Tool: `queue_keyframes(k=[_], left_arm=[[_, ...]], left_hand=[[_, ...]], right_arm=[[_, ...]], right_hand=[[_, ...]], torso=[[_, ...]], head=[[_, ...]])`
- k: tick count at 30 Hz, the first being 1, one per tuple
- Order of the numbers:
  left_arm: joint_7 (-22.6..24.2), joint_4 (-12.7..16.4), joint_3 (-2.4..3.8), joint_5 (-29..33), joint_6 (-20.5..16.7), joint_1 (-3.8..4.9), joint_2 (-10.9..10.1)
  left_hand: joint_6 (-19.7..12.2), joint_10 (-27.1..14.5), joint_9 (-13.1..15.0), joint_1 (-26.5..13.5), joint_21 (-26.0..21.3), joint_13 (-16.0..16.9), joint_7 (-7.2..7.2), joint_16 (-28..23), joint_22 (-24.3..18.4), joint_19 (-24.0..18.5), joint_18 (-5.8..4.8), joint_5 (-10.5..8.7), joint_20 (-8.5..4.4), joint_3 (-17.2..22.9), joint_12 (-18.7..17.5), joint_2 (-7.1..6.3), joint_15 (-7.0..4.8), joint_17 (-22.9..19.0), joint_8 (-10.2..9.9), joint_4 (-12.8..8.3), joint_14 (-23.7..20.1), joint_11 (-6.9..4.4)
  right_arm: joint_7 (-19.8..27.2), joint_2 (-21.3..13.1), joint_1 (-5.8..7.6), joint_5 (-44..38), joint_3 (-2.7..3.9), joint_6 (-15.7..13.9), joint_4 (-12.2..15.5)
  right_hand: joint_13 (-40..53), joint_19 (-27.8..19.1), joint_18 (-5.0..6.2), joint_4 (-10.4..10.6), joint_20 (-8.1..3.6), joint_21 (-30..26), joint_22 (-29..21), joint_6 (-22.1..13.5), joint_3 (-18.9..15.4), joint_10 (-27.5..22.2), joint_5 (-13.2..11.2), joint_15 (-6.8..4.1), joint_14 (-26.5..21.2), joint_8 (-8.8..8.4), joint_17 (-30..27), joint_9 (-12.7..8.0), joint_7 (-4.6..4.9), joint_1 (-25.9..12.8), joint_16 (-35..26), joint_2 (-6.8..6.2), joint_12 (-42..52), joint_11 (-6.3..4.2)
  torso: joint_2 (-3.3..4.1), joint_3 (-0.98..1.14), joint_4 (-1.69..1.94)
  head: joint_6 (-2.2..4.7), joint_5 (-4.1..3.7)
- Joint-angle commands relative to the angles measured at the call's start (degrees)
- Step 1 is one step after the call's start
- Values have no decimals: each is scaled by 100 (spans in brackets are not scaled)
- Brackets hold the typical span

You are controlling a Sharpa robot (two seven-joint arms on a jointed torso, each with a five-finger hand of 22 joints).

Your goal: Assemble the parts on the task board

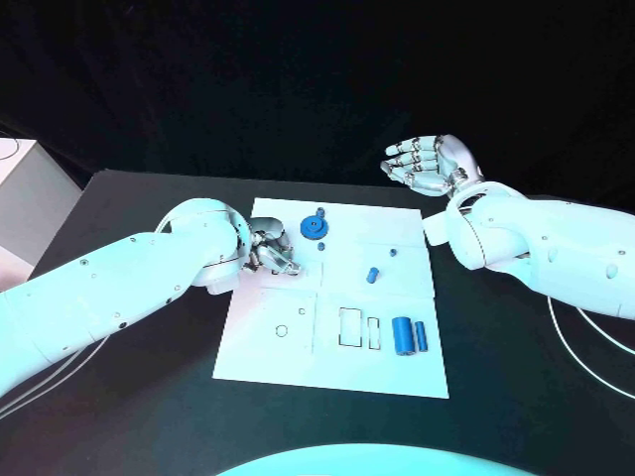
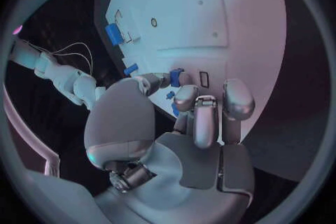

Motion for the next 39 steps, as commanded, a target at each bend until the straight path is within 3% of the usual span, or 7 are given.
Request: queue_keyframes(k=[1,10,20,26,39], left_arm=[[34,9,-12,87,121,-18,41],[36,-21,-12,97,72,-18,71],[40,-53,-11,84,-27,-17,89],[40,-58,-10,82,-37,-17,93],[38,-76,-9,63,-67,-17,90]], left_hand=[[89,39,39,-86,30,28,-98,35,19,59,-68,-27,-10,868,29,29,-42,1337,43,-899,553,-14],[107,57,110,-204,25,61,-133,38,36,83,-74,-81,-37,600,44,56,-67,1347,65,-727,556,-41],[153,37,175,-344,-1,76,-152,35,22,93,-75,-138,-57,3,46,139,-83,1344,35,-378,555,-55],[155,28,185,-350,0,73,-152,33,32,101,-77,-146,-59,-118,43,138,-83,1341,24,-321,554,-56],[199,18,226,-384,-12,95,-152,35,41,114,-80,-167,-60,-747,49,163,-83,1350,-28,42,557,-54]], right_arm=[[44,1,1,-2,2,104,4],[34,-2,1,3,2,112,7],[30,3,1,7,1,124,0],[30,6,1,7,1,130,-10],[29,5,0,7,1,136,-15]], right_hand=[[-9,-43,73,-17,12,-23,-5,-43,-24,2,21,8,-12,33,-9,-9,266,-41,-14,3,-22,20],[-22,-49,73,-21,15,-23,-22,-50,-31,-1,24,11,-17,34,-25,-13,269,-50,-26,5,-25,23],[-33,-56,72,-21,18,-24,-38,-55,-37,-4,26,15,-25,35,-40,-17,271,-61,-39,11,-27,26],[-42,-63,71,-23,21,-24,-52,-58,-41,-5,29,19,-32,37,-53,-20,273,-68,-51,17,-28,28],[-61,-82,70,-32,28,-26,-84,-69,-51,-10,31,28,-52,39,-83,-27,277,-79,-78,23,-30,33]], torso=[[-1,2,-4],[0,-2,-4],[1,-5,2],[0,-5,3],[1,-8,-1]], head=[[3,-1],[11,-10],[36,-23],[39,-23],[55,-33]])
